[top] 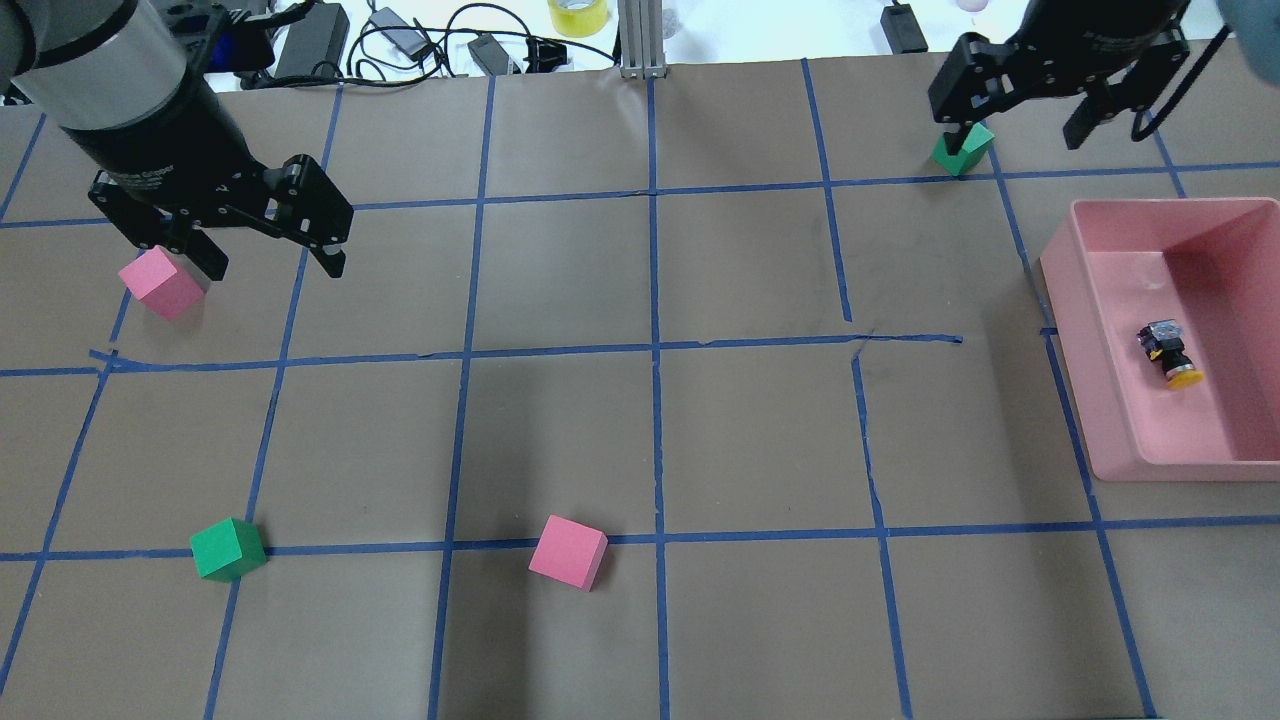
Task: Align button upright
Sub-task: 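Move the right gripper over the pink tray above the yellow-capped button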
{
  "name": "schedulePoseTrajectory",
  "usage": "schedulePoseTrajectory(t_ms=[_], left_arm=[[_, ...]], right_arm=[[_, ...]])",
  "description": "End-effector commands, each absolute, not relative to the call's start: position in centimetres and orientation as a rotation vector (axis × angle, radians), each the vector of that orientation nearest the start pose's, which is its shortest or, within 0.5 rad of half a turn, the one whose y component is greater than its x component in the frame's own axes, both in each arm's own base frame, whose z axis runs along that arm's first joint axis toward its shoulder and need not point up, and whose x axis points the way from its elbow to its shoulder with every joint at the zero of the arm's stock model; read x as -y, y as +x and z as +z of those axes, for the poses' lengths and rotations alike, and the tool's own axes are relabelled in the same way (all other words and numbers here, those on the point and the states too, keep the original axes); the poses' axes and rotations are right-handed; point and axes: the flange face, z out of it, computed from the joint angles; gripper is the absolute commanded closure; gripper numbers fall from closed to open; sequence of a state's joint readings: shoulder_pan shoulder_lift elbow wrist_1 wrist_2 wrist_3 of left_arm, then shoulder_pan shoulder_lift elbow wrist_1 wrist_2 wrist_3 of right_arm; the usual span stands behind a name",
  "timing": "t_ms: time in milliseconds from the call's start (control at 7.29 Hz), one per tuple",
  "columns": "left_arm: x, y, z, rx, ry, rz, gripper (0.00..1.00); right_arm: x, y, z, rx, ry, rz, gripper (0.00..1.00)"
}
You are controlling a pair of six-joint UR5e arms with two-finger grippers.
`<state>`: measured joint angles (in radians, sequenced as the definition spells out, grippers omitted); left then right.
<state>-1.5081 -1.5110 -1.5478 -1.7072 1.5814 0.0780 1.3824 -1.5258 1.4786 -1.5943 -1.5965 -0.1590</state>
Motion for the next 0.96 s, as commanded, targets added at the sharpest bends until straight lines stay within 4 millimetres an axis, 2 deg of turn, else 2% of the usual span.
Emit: schedulePoseTrajectory(t_ms=[0, 137, 275, 549, 686, 824], left_arm=[[46.7, -10.3, 51.4, -3.133, 0.024, 0.088, 0.0], [46.7, -10.3, 51.4, -3.133, 0.024, 0.088, 0.0], [46.7, -10.3, 51.4, -3.133, 0.027, 0.088, 0.0], [46.7, -10.3, 51.4, -3.134, 0.034, 0.092, 0.0], [46.6, -10.3, 51.4, -3.134, 0.034, 0.095, 0.0], [46.6, -10.3, 51.4, -3.134, 0.037, 0.095, 0.0]], right_arm=[[52.6, -10.5, 46.6, -3.149, 0.199, 0.029, 0.0], [52.1, -16.6, 41.7, -3.136, 0.356, 0.03, 0.0], [51.6, -19.2, 38.0, -3.184, 0.301, -0.08, 0.0], [48.7, -20.3, 31.1, -3.181, 0.373, -0.128, 0.0], [48.2, -20.1, 28.2, -3.195, 0.376, -0.175, 0.0], [47.8, -20.2, 25.9, -3.187, 0.382, -0.15, 0.0]])
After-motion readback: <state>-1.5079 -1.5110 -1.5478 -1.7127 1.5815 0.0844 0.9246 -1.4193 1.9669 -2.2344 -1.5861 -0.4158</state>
